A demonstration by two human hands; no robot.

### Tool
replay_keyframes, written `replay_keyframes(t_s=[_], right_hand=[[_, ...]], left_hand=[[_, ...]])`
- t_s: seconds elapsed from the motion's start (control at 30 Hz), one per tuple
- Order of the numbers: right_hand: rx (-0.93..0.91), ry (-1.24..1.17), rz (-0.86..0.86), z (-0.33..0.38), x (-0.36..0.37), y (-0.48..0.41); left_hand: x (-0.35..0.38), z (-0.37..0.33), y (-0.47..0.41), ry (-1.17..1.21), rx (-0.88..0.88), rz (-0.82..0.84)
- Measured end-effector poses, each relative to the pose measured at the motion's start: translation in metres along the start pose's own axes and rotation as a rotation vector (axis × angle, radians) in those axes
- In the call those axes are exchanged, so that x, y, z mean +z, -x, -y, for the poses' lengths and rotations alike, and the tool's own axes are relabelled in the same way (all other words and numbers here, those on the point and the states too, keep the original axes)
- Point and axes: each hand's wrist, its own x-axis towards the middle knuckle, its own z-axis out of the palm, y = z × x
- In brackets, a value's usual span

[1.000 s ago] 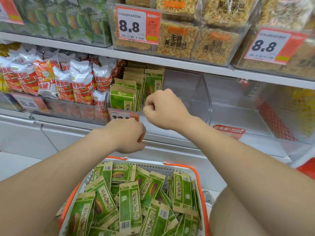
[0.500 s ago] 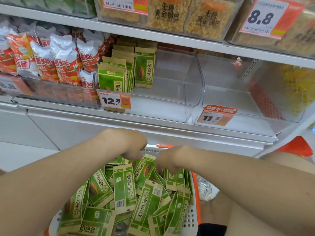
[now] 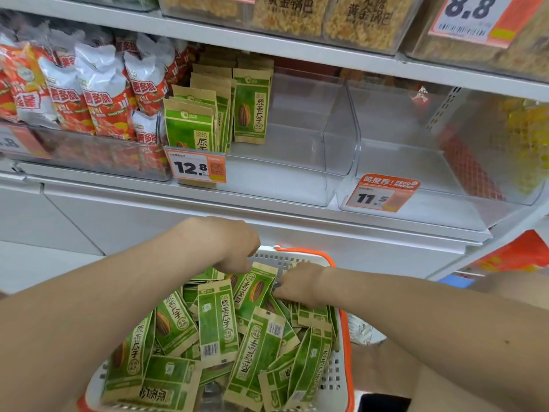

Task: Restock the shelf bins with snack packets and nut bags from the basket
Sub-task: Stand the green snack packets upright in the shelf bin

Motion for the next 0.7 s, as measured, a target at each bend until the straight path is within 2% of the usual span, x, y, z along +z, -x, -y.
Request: replay_keyframes(t_s=[0.1, 0.4, 0.63, 0.7], right_hand=[[-0.005, 0.08, 0.012, -0.001, -0.004, -0.001], [0.02, 0.09, 0.05, -0.009, -0.006, -0.002], [0.025, 0.018, 0.141, -0.019, -0.021, 0.006], [0.04, -0.076, 0.103, -0.021, -0.028, 0.009]], left_hand=[[0.0, -0.001, 0.0, 0.01, 0.008, 0.002], [-0.001, 0.001, 0.003, 0.071, -0.002, 0.014], [0.0, 0.009, 0.004, 0.082, -0.015, 0.025], [0.0, 0.009, 0.006, 0.094, -0.017, 0.029]])
